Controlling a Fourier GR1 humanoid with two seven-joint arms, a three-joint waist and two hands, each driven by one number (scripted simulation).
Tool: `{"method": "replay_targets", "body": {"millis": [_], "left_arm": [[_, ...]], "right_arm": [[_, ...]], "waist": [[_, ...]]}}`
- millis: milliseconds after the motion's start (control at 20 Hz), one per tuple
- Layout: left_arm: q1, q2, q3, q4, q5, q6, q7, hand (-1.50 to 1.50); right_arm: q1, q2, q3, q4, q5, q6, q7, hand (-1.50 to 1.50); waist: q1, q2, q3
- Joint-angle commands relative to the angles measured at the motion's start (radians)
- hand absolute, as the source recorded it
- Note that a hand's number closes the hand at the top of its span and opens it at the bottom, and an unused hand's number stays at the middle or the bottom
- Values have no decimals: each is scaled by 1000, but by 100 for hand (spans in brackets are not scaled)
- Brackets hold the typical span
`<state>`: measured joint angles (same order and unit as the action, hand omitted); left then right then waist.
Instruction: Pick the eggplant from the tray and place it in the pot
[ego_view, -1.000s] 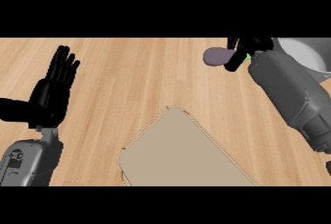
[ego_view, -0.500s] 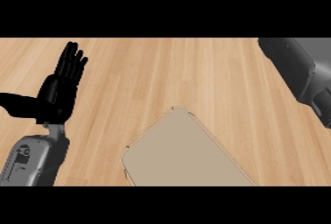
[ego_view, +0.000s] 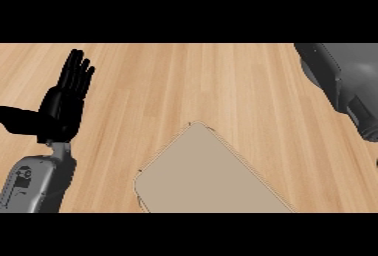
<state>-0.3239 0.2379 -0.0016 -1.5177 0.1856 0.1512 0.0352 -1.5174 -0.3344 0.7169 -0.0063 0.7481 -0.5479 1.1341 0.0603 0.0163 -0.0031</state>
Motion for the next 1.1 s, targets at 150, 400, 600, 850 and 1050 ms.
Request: {"method": "replay_targets", "body": {"millis": [150, 400, 600, 850, 1050], "left_arm": [[31, 0, 16, -39, -4, 26, 30, 0], [28, -8, 22, 1, -27, 42, 7, 0], [78, 19, 72, 23, 4, -10, -60, 0], [96, 12, 50, -81, 14, -1, 51, 0], [78, -13, 42, -27, -9, 4, 6, 0]], "right_arm": [[58, -33, -12, 6, 1, -43, 174, 150], [156, -104, -52, 6, -30, -175, 89, 150], [188, -119, -80, -29, -46, -176, 16, 150], [256, -235, -127, -63, -73, -162, -109, 150], [390, -257, -169, -70, -96, -280, -144, 150]], "waist": [[-40, -15, 3], [-55, -13, 4], [-78, -26, 2], [-65, -25, 3], [-56, -15, 4]]}}
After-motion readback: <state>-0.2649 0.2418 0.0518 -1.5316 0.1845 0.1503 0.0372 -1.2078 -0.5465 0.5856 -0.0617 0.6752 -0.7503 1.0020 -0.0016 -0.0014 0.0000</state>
